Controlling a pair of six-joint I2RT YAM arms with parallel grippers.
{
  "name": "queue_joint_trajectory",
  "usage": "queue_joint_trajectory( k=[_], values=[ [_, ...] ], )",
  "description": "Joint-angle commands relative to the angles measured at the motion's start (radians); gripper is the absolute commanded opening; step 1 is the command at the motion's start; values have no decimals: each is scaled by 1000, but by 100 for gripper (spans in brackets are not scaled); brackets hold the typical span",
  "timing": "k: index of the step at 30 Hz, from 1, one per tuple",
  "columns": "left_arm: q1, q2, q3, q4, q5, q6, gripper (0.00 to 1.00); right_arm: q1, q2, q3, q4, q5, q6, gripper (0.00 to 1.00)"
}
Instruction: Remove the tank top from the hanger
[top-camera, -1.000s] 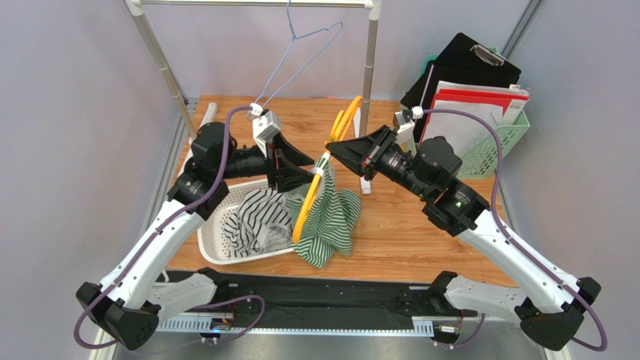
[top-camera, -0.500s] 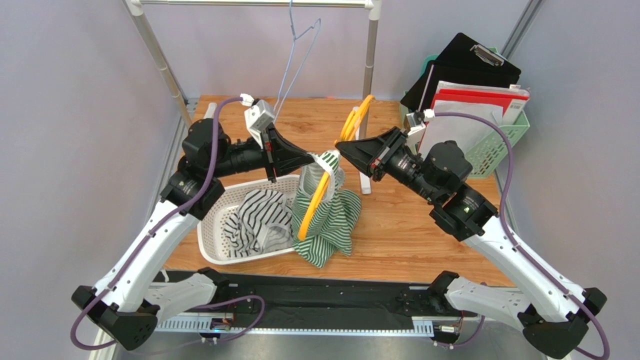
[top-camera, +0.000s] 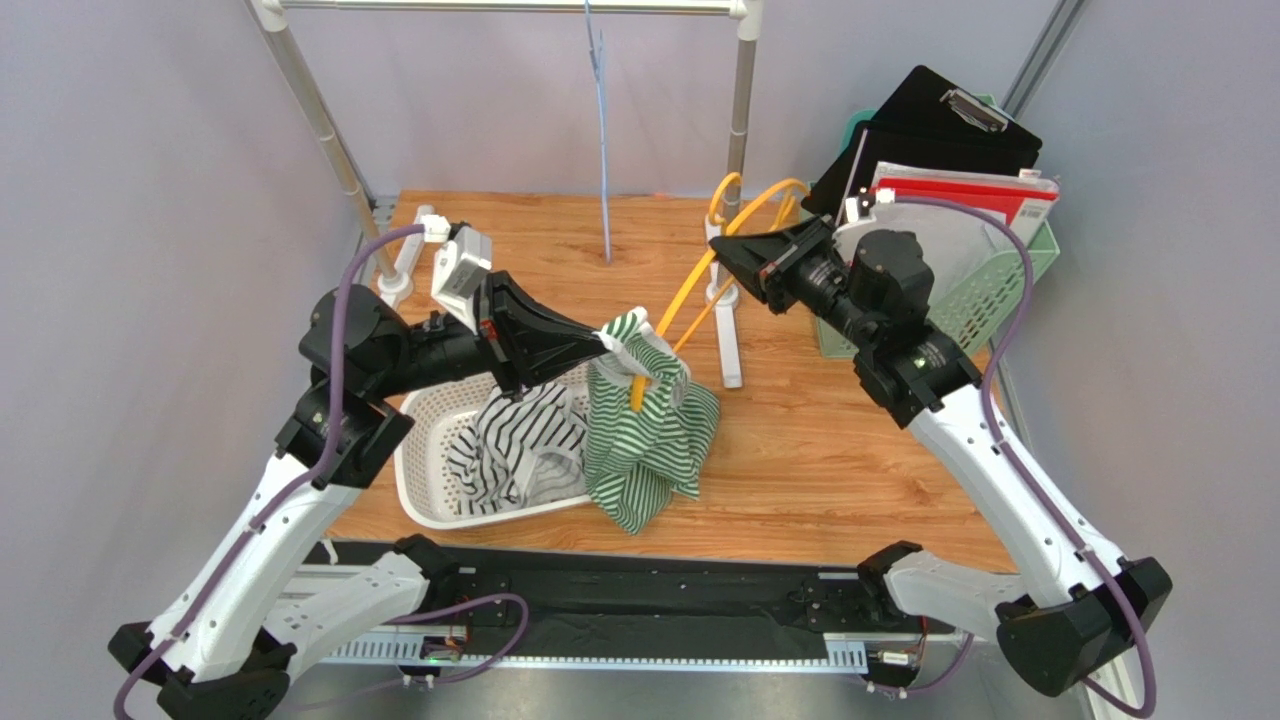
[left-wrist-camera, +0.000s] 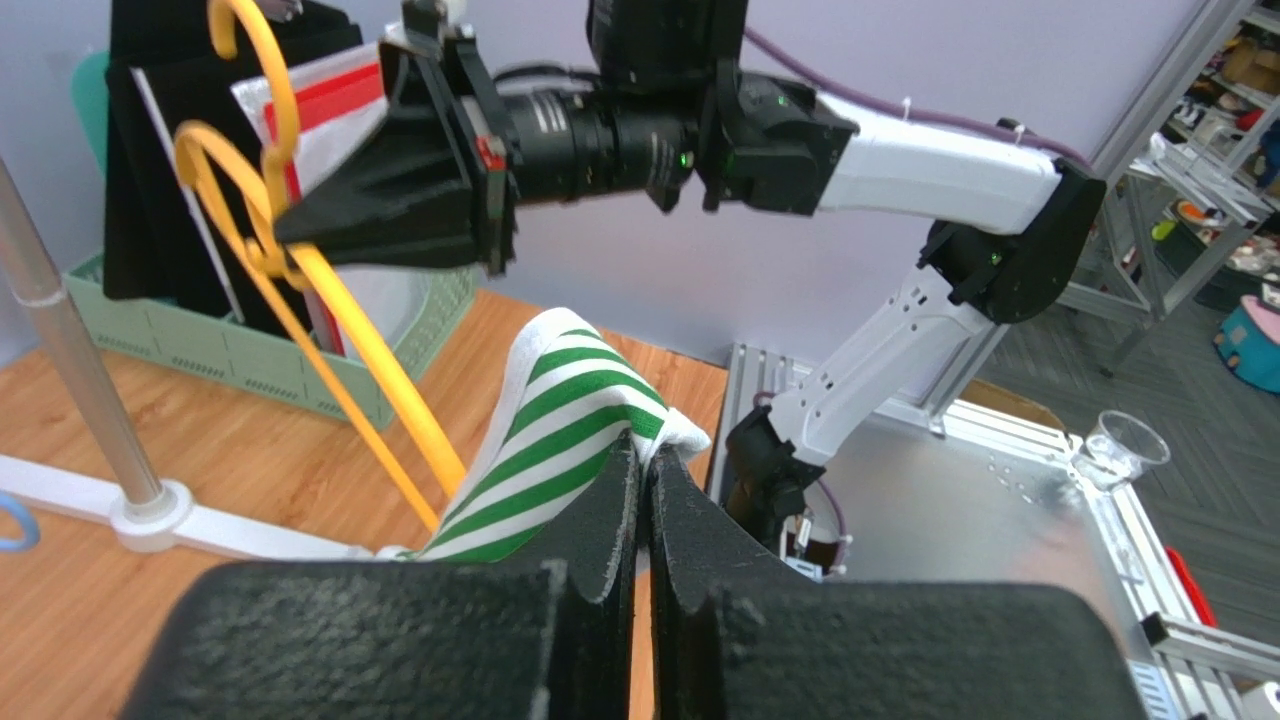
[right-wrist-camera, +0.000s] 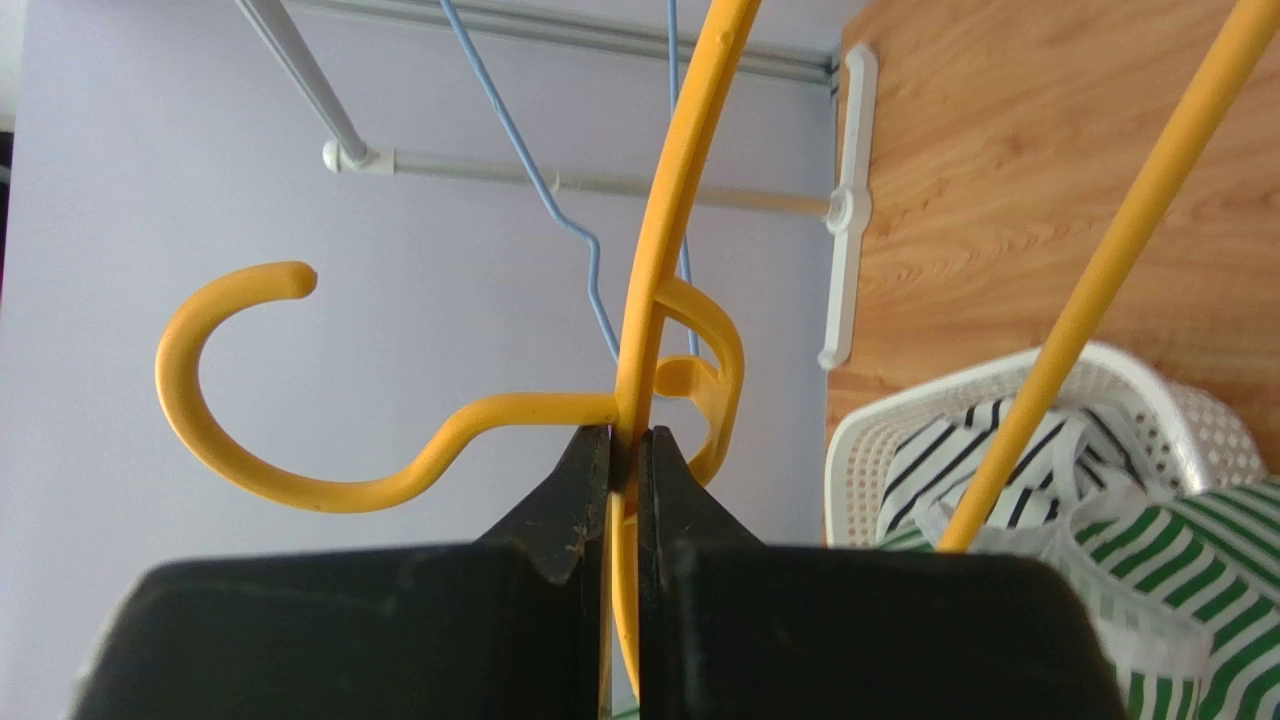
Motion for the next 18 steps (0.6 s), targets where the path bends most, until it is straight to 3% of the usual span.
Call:
queue_joint_trajectory(
  k=[1, 7, 13, 18],
  values=[
    [-25, 6, -24, -7, -7, -2, 0, -105, 49, 203, -43, -64, -132, 0],
    [-45, -8, -84, -19, -29, -5, 0, -285, 57, 329, -66, -212, -174, 0],
    [-85, 15, -110, 9, -75, -20, 0, -305, -17, 386, -132, -176, -255, 0],
    [-142, 133, -1, -37, -130, -2, 0, -305, -114, 470, -311, -72, -395, 0]
  ],
)
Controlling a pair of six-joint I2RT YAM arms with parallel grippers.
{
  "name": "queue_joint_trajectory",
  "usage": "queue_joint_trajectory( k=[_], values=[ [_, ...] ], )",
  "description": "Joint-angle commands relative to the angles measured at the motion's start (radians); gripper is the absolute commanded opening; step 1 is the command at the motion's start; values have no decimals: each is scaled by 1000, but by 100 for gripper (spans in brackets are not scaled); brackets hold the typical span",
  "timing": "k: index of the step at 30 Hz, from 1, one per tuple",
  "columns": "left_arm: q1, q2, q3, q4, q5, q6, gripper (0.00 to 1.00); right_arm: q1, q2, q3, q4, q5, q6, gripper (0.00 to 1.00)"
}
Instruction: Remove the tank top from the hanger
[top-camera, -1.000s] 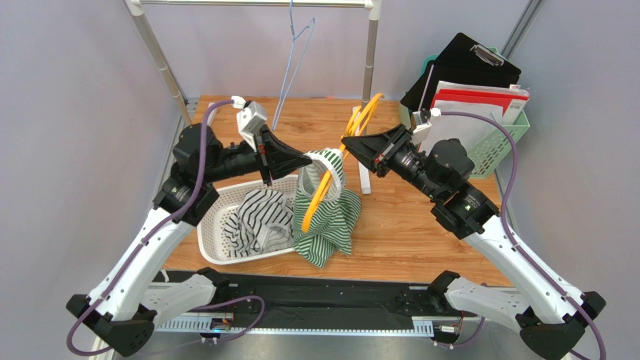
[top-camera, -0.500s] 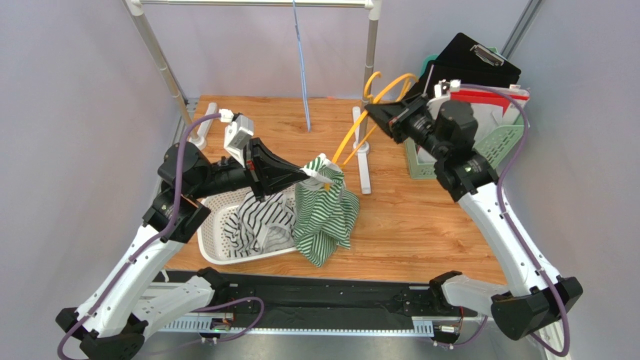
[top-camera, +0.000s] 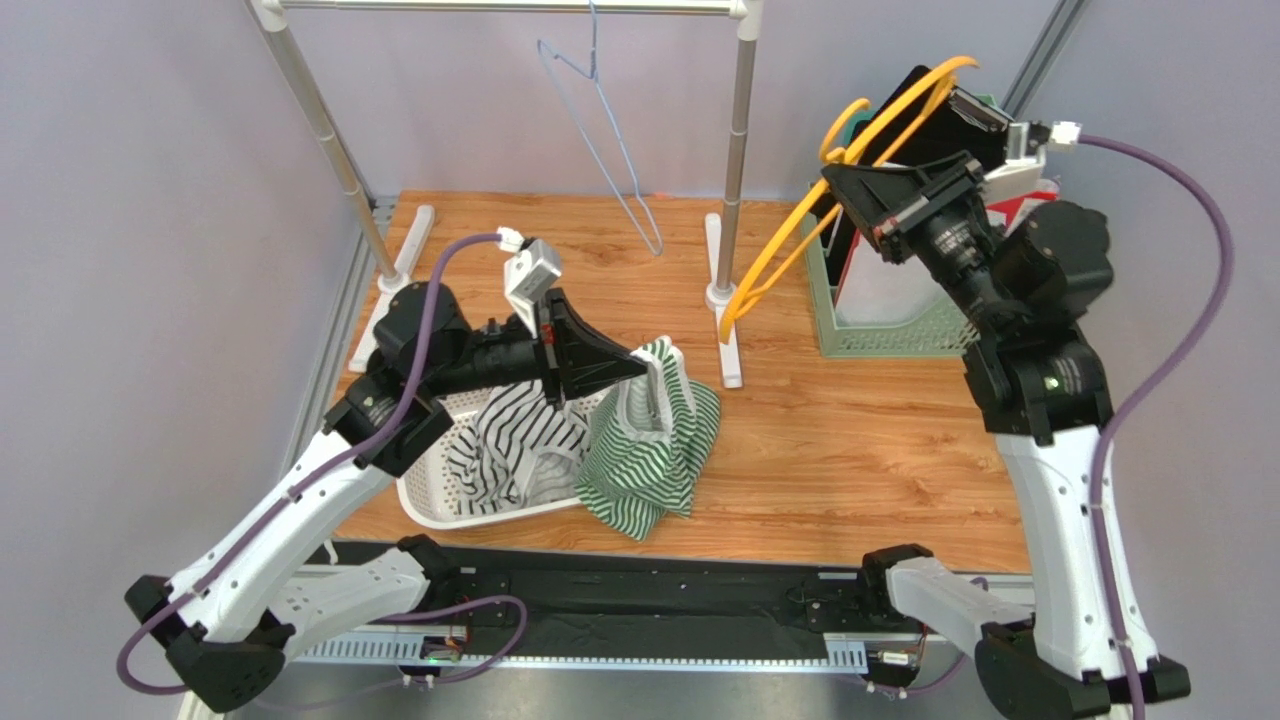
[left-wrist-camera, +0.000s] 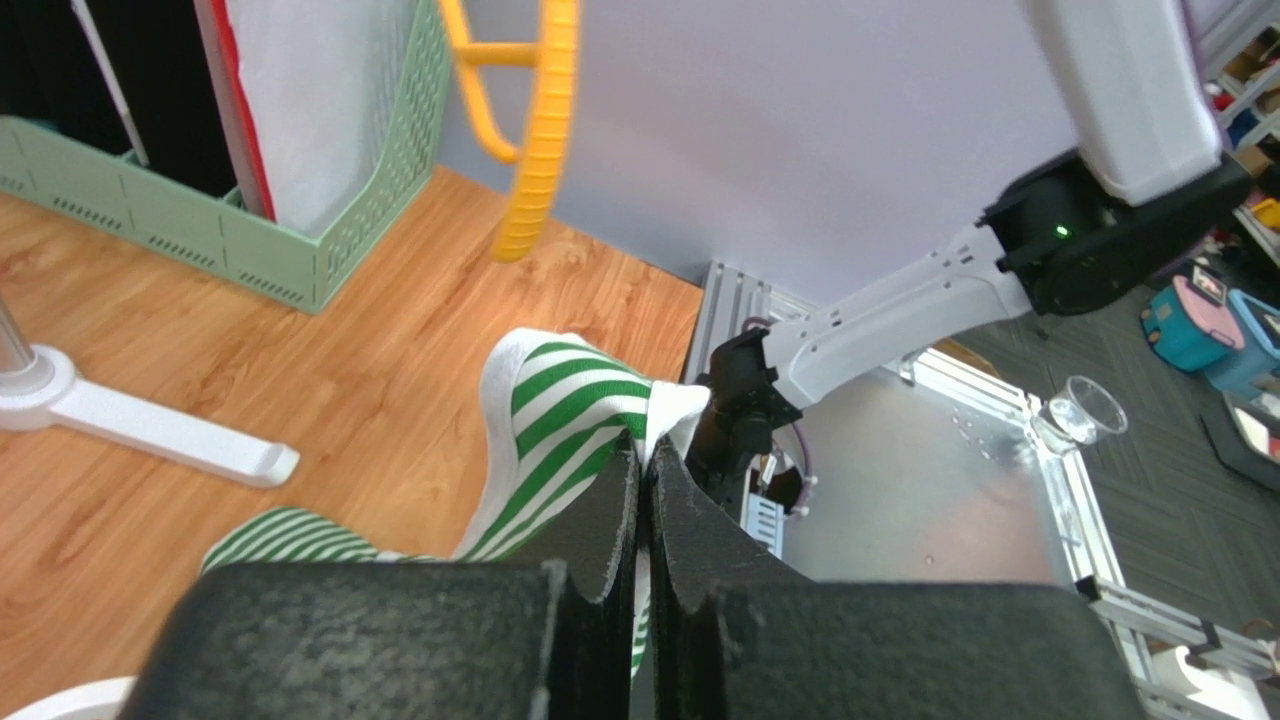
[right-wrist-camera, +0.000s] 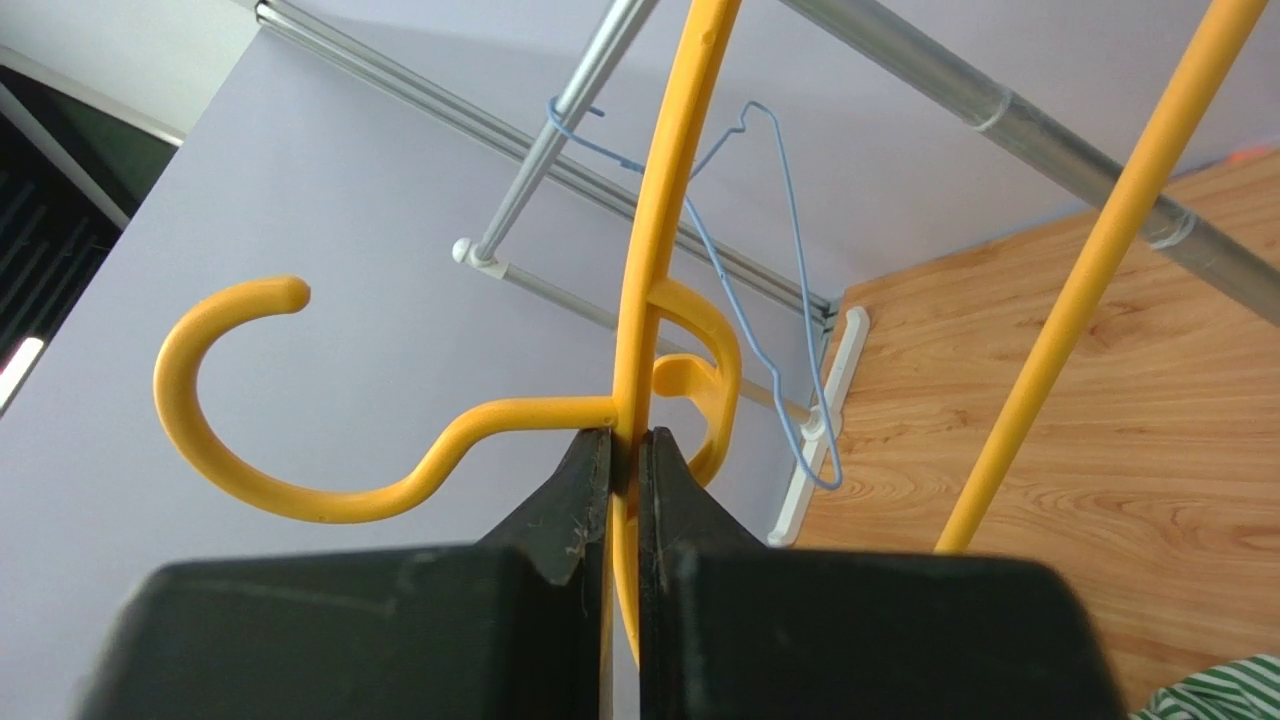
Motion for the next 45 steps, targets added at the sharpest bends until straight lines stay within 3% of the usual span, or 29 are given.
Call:
queue_joint_trajectory(
  k=[1, 7, 11, 24, 34, 41, 45],
  values=[
    [-58, 99, 172, -24, -77, 34, 0, -6, -97, 111, -151, 84, -166, 0],
    [-154, 285, 462, -156, -226, 108, 0, -6, -188, 197, -328, 226, -319, 0],
    [-179, 371, 532, -170, -306, 113, 0, -6, -225, 253, -423, 336, -397, 0],
    [-329, 655, 973, -325, -364, 166, 0, -6, -283, 266, -466, 432, -474, 0],
    [-383, 721, 1119, -365, -398, 197, 0, -6, -292, 280, -475, 440, -490, 0],
    [-382, 764, 1144, -469, -649, 324, 0, -6, -292, 269, -475, 429, -496, 0],
    [-366, 813, 1197, -504, -685, 369, 0, -6, -292, 262, -475, 418, -493, 0]
  ],
)
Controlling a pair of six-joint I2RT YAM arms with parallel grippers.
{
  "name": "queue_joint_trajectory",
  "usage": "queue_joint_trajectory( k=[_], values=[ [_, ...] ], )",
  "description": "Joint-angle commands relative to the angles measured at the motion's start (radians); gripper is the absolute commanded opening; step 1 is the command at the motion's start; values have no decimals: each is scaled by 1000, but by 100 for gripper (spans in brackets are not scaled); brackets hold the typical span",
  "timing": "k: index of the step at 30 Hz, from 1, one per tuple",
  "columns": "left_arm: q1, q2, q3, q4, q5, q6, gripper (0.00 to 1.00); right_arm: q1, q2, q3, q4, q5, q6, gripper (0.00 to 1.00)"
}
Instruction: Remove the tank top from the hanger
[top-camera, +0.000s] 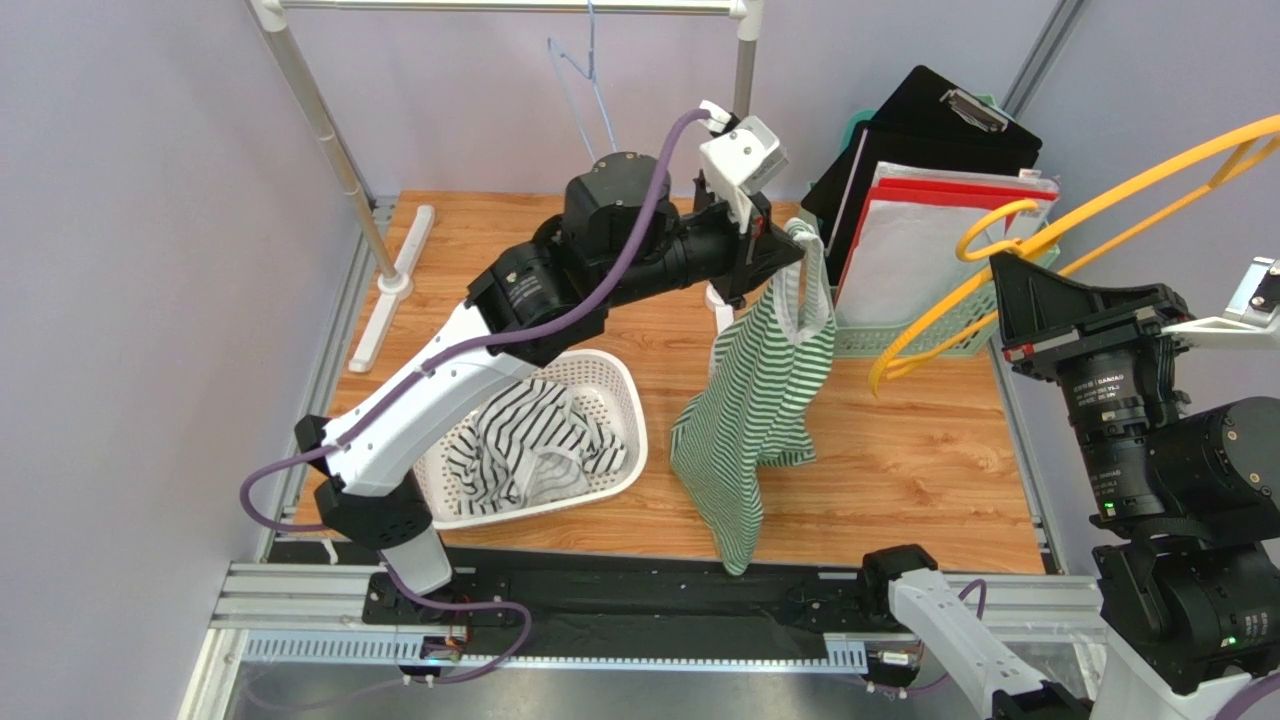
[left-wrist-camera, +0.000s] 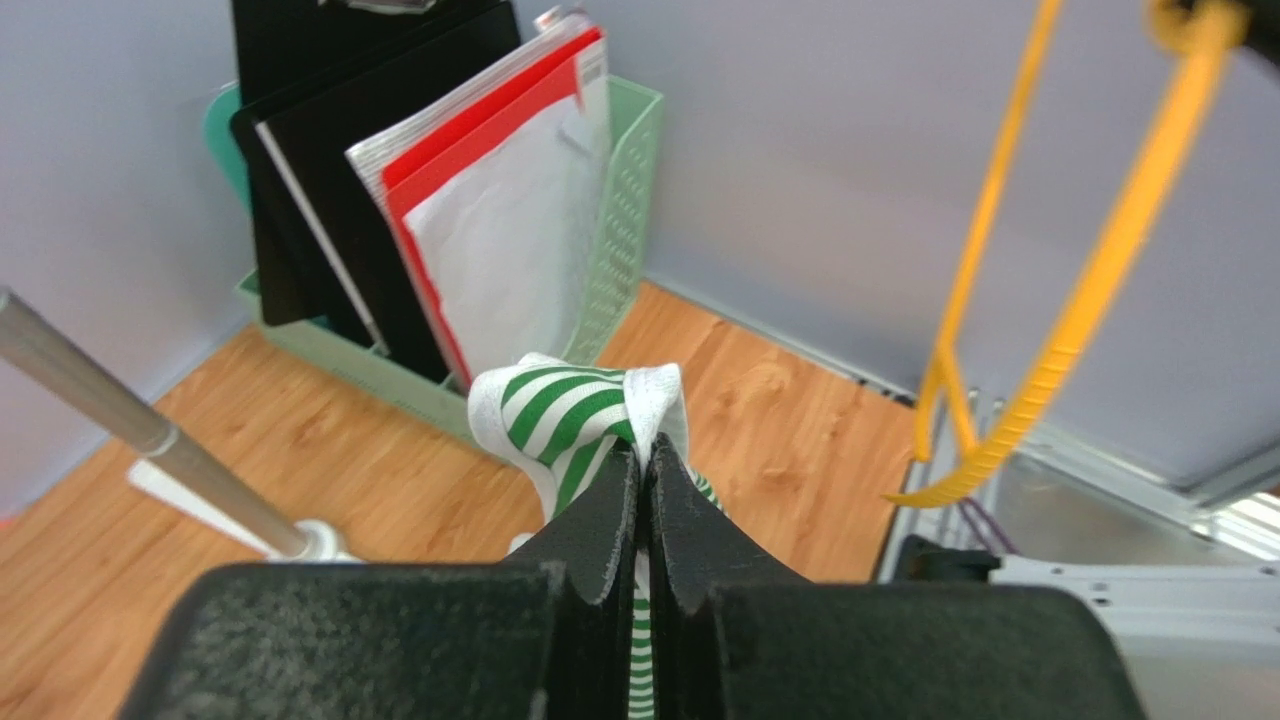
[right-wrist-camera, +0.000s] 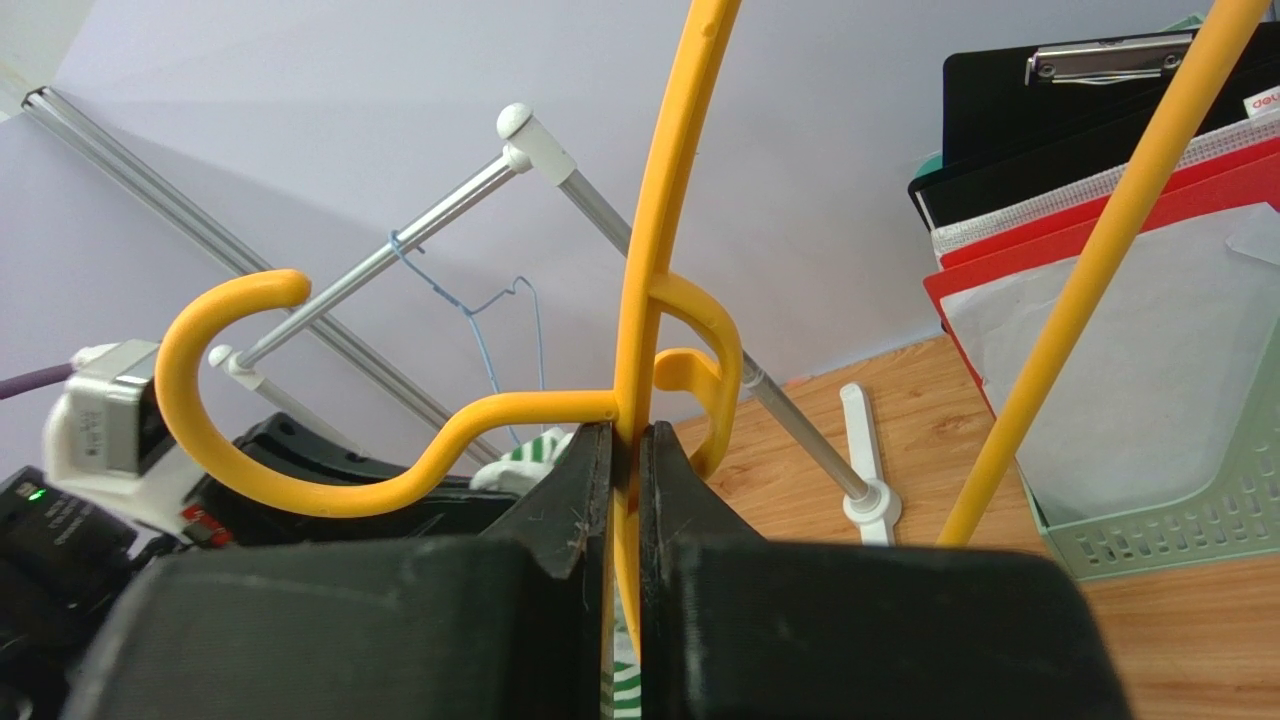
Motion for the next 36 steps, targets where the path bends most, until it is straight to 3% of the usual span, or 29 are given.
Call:
queue_joint_trajectory(
  k=[1, 8, 13, 15, 22, 27, 36],
  values=[
    [27, 57, 88, -53, -100, 82, 0, -5, -5, 7, 19, -8, -18, 0],
    [103, 155, 190, -85, -94, 85, 0, -5, -4, -10, 22, -14, -13, 0],
    [107, 218, 267, -177, -192, 107, 0, -5, -2, -33, 32, -35, -1, 0],
    [107, 186, 209, -169, -198, 98, 0, -5, -5, -48, 38, -43, 2, 0],
    [74, -8, -282, -61, -221, 25, 0, -5, -16, -94, 52, -77, 11, 0],
    [1, -115, -537, -4, -244, -37, 0, -5, -13, -129, 71, -110, 26, 0],
    [-50, -81, -764, 119, -86, -140, 0, -5, -28, -169, 81, -118, 26, 0]
  ],
)
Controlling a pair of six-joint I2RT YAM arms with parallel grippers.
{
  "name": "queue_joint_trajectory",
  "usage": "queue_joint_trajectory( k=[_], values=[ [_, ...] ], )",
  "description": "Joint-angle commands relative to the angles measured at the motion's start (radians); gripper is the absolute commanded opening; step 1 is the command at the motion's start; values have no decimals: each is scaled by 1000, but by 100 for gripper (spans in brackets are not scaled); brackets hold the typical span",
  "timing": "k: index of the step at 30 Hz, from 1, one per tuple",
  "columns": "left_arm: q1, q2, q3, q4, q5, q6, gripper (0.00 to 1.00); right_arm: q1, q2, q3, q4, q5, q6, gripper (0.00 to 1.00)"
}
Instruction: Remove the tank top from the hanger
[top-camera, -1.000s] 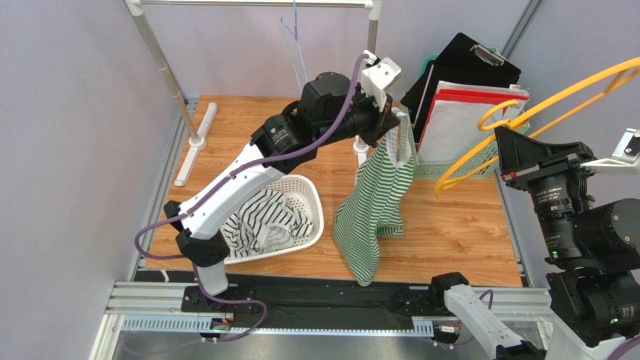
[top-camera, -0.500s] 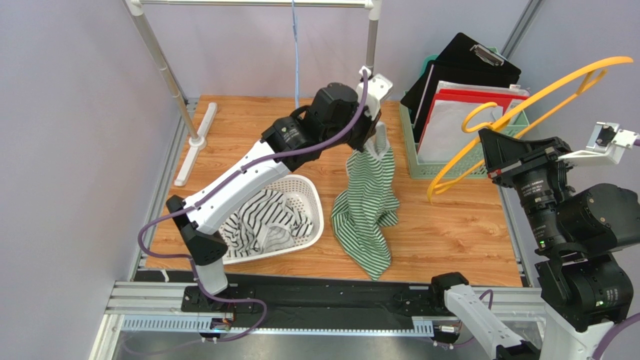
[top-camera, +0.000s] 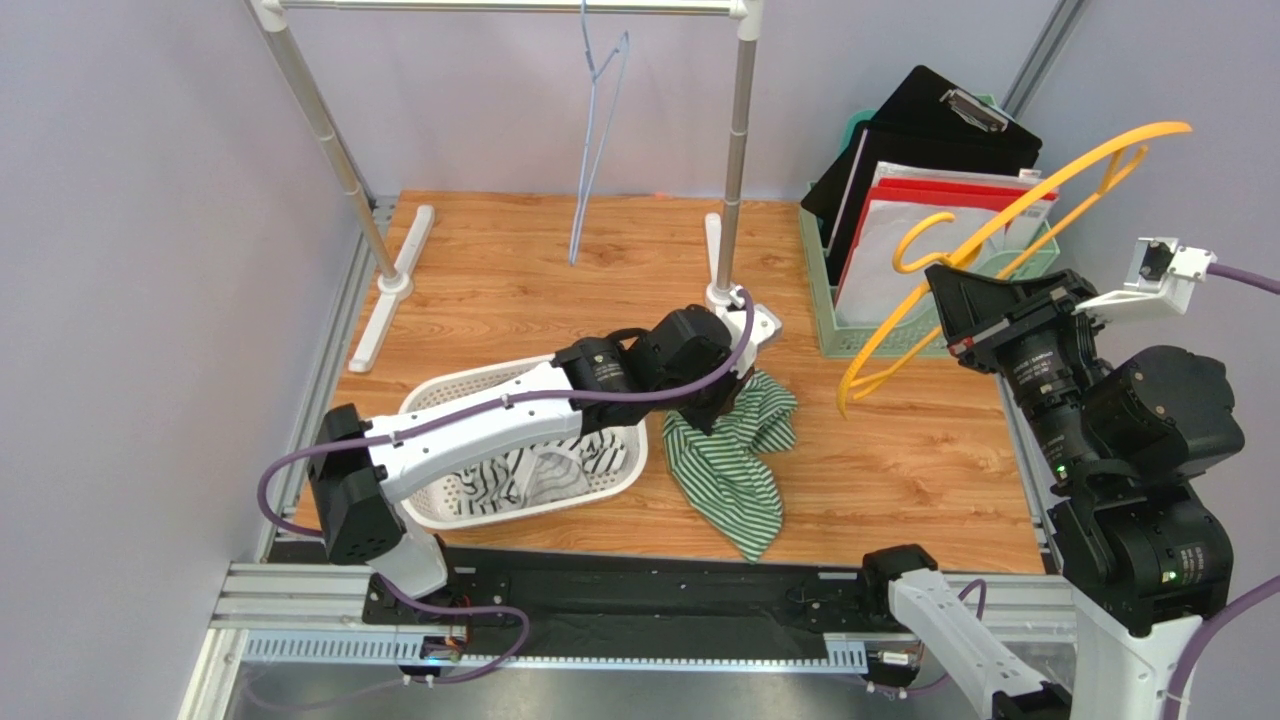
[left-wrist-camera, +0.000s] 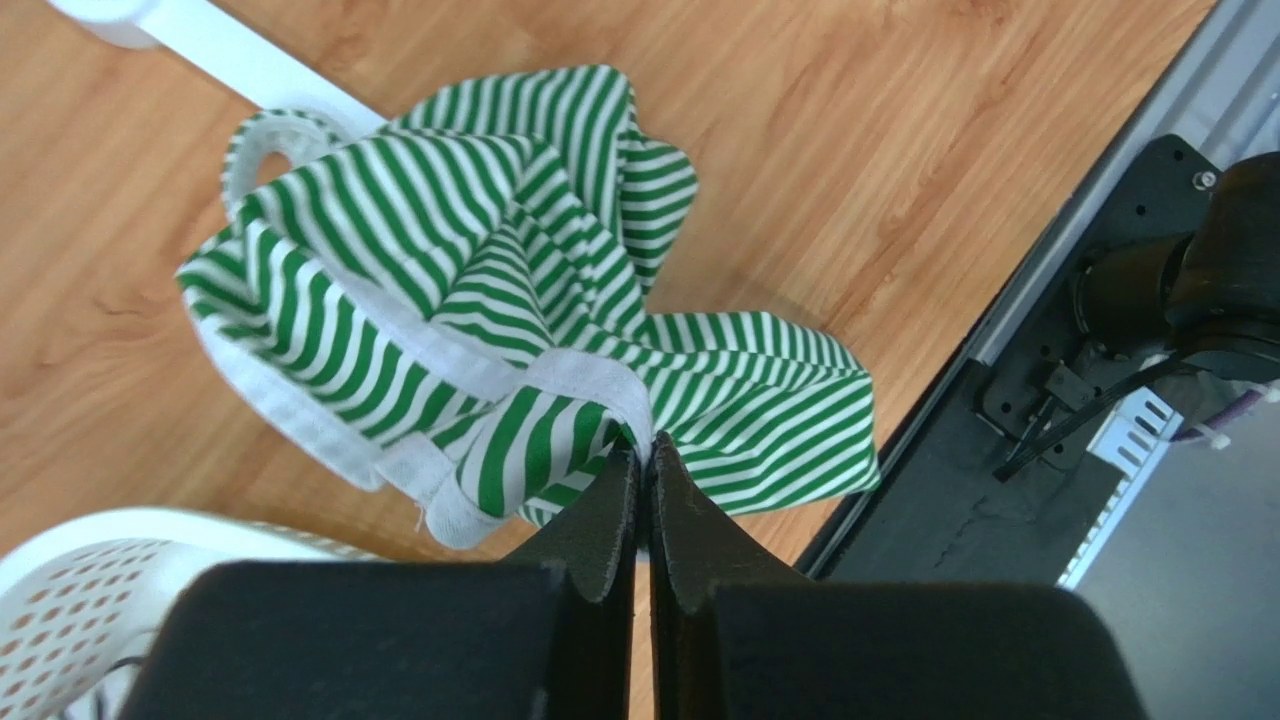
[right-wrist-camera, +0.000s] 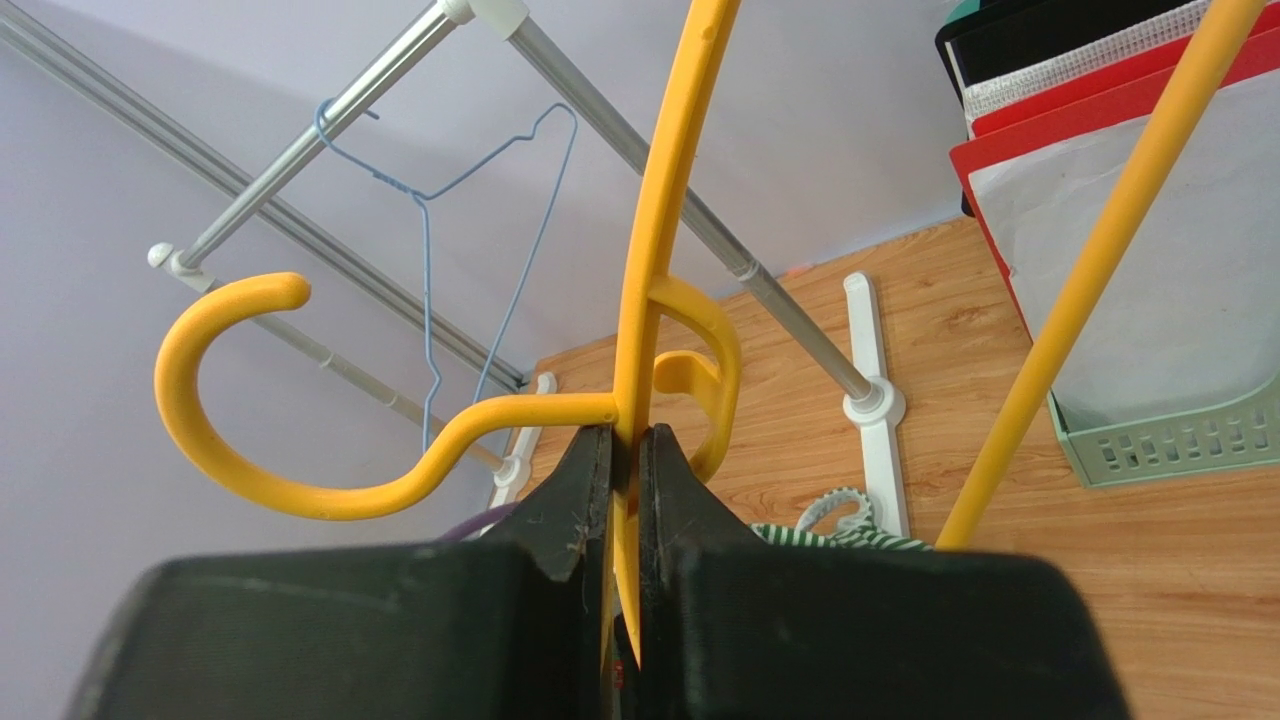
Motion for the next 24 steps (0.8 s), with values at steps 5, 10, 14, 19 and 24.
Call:
queue_joint_trajectory(
  k=[5, 10, 14, 19, 24],
  values=[
    [-9, 126, -15, 117, 28, -59, 0, -5, -28, -18, 65, -19, 1, 0],
    [-11, 181, -12, 123, 8, -60, 19, -5, -31, -21, 62, -60, 1, 0],
    [-11, 184, -50, 152, 16, -75, 50, -5, -37, -30, 62, -69, -1, 0],
    [-11, 186, -58, 143, -29, -100, 91, -5, -34, -45, 69, -88, 7, 0],
    [-11, 250, -12, 92, -112, -169, 99, -5, -37, -50, 72, -102, 12, 0]
  ],
)
